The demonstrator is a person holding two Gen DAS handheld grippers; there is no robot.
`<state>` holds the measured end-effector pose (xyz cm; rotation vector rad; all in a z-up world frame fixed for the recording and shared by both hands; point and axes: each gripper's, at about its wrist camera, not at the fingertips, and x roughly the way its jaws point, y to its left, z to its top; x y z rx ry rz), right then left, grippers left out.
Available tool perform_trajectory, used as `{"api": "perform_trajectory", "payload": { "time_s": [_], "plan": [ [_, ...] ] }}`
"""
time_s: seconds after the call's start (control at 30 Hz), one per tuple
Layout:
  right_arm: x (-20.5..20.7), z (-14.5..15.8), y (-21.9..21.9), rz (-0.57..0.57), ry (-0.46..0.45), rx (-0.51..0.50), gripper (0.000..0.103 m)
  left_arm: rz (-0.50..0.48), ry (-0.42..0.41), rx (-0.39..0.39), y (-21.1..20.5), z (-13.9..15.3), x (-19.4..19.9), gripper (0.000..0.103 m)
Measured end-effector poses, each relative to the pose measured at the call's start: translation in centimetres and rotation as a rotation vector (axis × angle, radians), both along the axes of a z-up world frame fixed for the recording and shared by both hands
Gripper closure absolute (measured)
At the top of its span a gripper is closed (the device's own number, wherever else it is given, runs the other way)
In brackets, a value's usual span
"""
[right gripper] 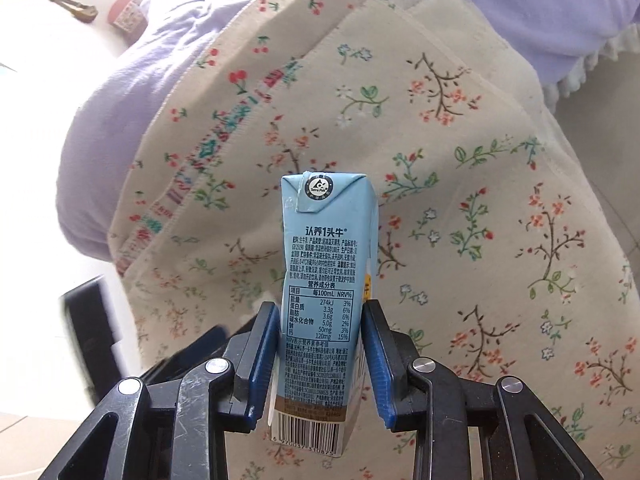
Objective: Collect trash
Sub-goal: 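Grasp the white tissue with the left tool while the right tool grasps the milk carton, then carry both items to the bucket and release them inside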
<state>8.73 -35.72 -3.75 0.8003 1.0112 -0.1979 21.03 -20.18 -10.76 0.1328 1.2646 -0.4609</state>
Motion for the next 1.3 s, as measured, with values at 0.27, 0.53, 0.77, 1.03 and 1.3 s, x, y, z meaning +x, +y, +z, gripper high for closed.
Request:
{"api": "perform_trajectory", "payload": {
  "time_s": [0.27,0.53,0.77,1.03,1.3],
  "plan": [
    [0.7,0.1,0.7,0.026,-0.017,0.015,0.065,0.029,-0.053,0.002,-0.3,-1.0,0.6,0.082],
    [1.2,1.2,1.4,0.055,-0.058,-0.048,0.065,0.038,-0.149,0.006,1.5,2.7,-1.3,0.083],
    [1.8,1.6,3.9,0.120,-0.075,-0.098,0.065,0.080,-0.214,0.008,4.7,5.9,-4.0,0.083],
    [2.8,2.2,7.9,0.211,-0.103,-0.184,0.065,0.126,-0.281,0.011,8.2,8.3,-4.6,0.082],
    [3.9,2.3,13.7,0.322,-0.118,-0.332,0.065,0.215,-0.244,-0.023,13.2,9.2,-4.3,0.082]
  ]
}}
